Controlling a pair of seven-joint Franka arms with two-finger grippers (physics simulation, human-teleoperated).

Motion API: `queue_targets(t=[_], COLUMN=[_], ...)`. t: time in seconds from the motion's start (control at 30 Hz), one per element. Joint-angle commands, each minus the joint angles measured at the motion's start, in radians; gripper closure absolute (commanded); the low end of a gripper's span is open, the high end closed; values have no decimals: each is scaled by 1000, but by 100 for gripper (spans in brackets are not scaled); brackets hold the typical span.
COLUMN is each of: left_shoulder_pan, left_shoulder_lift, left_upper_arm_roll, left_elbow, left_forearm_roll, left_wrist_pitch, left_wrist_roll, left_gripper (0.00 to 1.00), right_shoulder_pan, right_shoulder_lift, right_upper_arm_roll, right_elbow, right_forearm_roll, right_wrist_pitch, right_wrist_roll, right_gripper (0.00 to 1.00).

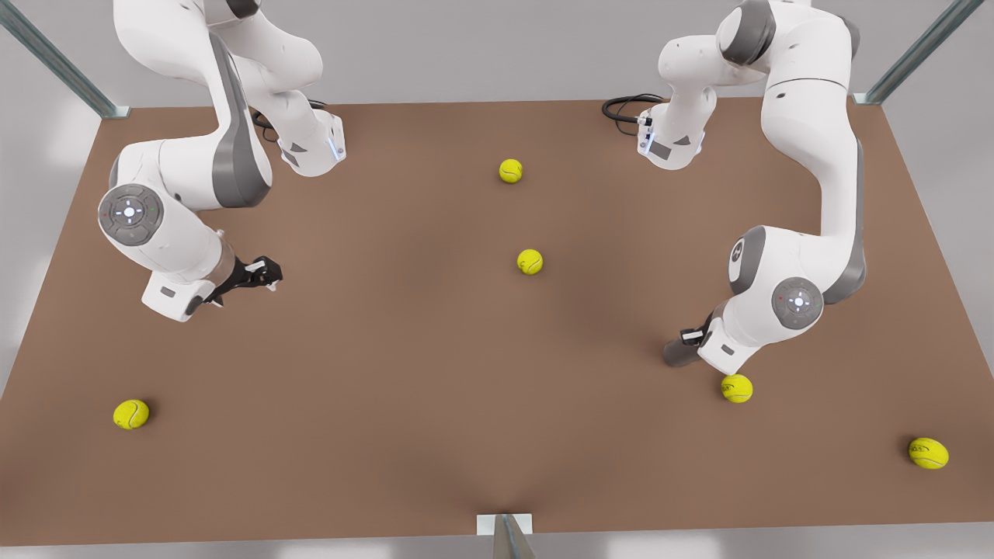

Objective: Put the tennis tube upright

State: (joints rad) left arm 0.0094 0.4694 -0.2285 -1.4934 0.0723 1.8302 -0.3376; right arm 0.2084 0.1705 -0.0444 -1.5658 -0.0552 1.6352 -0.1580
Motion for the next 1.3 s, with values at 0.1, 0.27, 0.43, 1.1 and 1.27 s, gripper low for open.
queue_targets(t=[0.1, 0.27, 0.43, 1.1, 1.27], left_shoulder_pan=[0, 0, 0, -88, -89], left_shoulder_lift=[0, -12, -20, -433, -437], left_upper_arm_roll=[0, 3, 3, 147, 115], left_elbow=[4, 4, 5, -94, -90], left_forearm_roll=[-9, 20, 20, -65, -62], left_wrist_pitch=[0, -6, -32, -276, -318], left_wrist_roll=[0, 2, 2, 236, 227], left_gripper=[1, 1, 1, 1, 1], right_shoulder_pan=[0, 0, -3, -4, -9], right_shoulder_lift=[0, 0, 1, 1, 1], right_upper_arm_roll=[0, 0, 0, 0, 1], right_elbow=[-5, -5, -5, -3, -3], right_forearm_roll=[0, 0, 0, 0, 0], right_wrist_pitch=[0, 0, 3, 2, 0], right_wrist_roll=[0, 0, -2, 2, -2], right_gripper=[0, 0, 0, 0, 0])
